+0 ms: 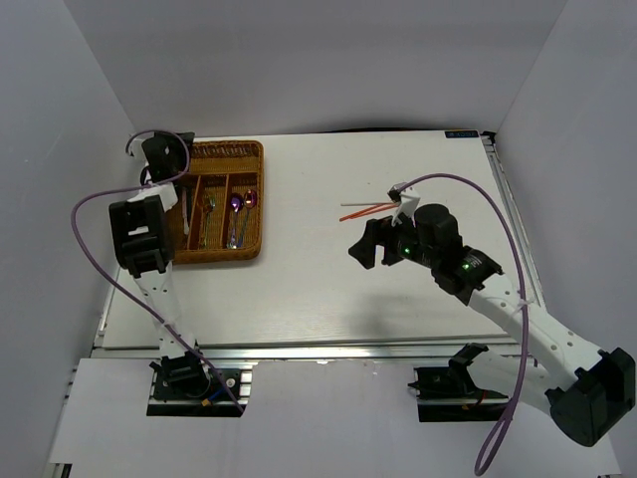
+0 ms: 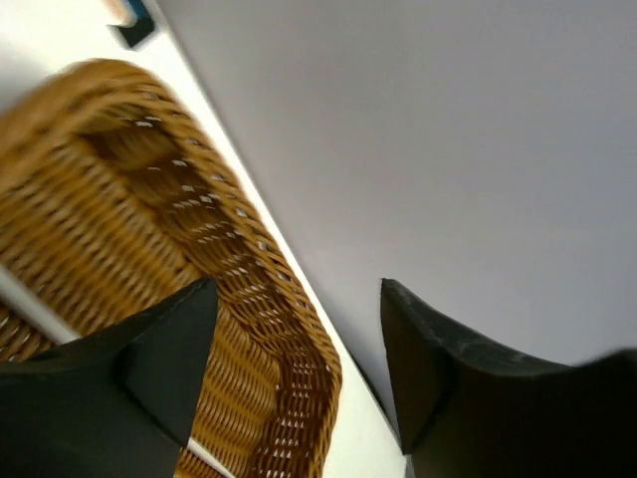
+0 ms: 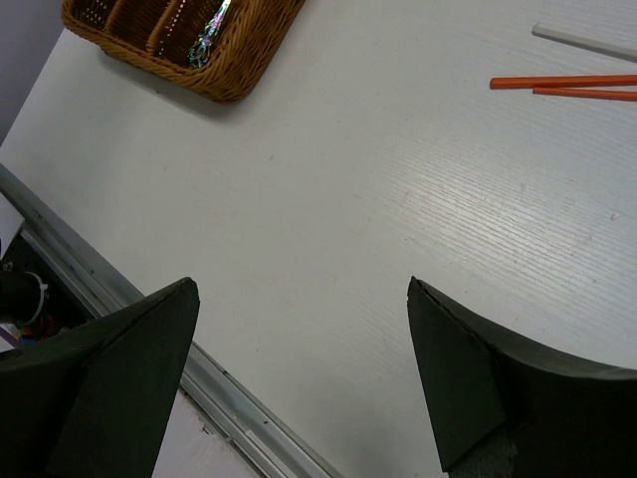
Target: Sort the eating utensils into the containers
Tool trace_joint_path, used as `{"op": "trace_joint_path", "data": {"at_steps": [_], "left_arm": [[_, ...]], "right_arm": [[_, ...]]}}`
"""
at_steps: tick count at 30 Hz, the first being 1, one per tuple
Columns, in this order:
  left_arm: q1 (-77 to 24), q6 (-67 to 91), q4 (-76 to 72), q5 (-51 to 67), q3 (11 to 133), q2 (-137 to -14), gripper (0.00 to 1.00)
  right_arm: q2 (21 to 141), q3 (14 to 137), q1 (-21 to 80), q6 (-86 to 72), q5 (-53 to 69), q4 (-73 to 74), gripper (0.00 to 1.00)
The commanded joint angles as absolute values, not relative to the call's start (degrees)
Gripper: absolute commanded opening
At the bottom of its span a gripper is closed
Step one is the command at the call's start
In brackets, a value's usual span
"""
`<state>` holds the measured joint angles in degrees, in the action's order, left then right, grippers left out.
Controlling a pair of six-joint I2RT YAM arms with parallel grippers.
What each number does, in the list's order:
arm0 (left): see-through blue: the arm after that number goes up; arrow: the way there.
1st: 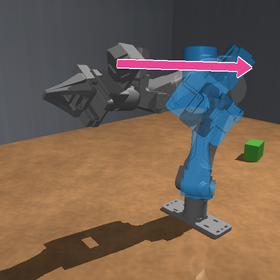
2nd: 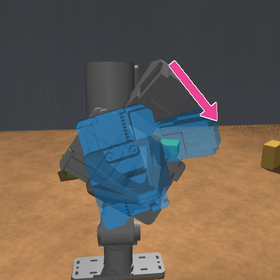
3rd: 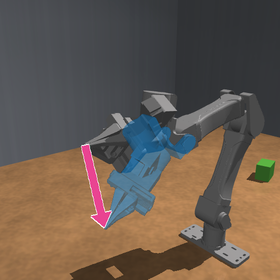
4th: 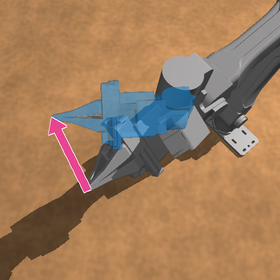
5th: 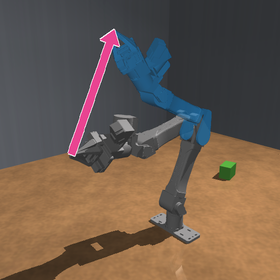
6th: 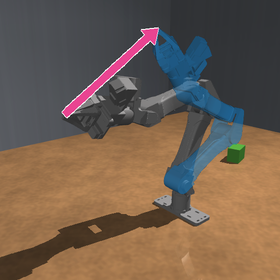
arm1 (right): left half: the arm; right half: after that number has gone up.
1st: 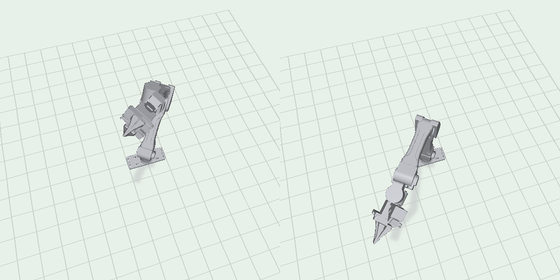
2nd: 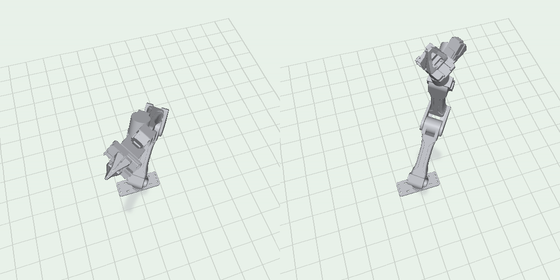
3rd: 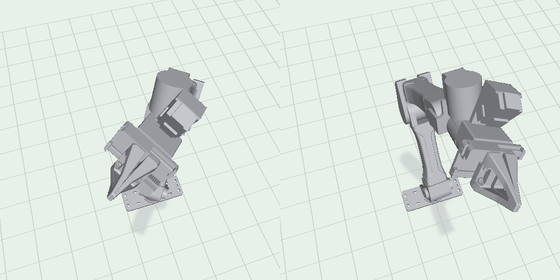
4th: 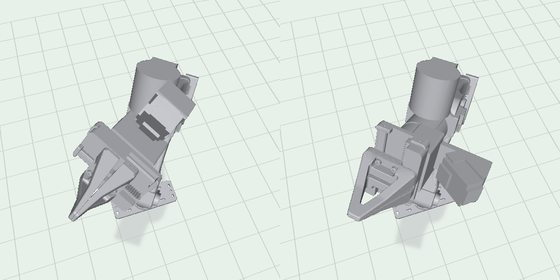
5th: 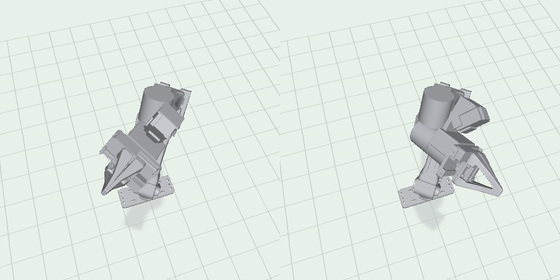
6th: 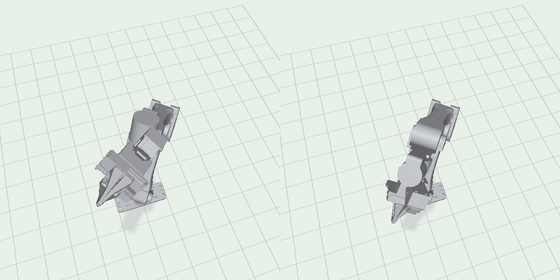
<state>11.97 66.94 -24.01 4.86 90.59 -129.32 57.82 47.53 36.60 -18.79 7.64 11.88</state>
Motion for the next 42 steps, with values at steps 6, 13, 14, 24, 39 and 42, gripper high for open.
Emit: {"op": "trace_joint_path", "data": {"at_steps": [6, 13, 14, 24, 39, 42], "left_arm": [[12.39, 60.65, -9.15, -1.85, 89.65, -115.51, 0.93], [7.22, 45.81, 11.84, -6.58, 90.44, -100.13, 0.98], [5.81, 43.88, 15.26, -10.25, 91.22, -98.54, 0.98], [-5.80, 25.53, 31.46, -20.83, 70.43, -68.49, 0.98], [-10.02, 21.00, 24.87, -18.82, 42.89, -44.29, 0.98], [-10.20, 21.01, 25.22, -16.70, 43.06, -46.40, 0.98]], "right_arm": [[57.82, 48.95, 36.30, -20.46, -1.70, 10.89, 0.89], [75.21, 61.24, 35.42, -32.69, -21.42, 19.15, 0.89], [77.32, 62.83, 35.33, -33.65, -23.88, 19.68, 0.89], [104.31, 89.27, 29.45, -44.02, -28.56, 34.52, 0.84], [117.59, 95.09, 23.91, -52.82, -31.90, 39.19, 0.66], [119.88, 98.08, 22.94, -53.26, -32.60, 41.21, 0.59]]}}
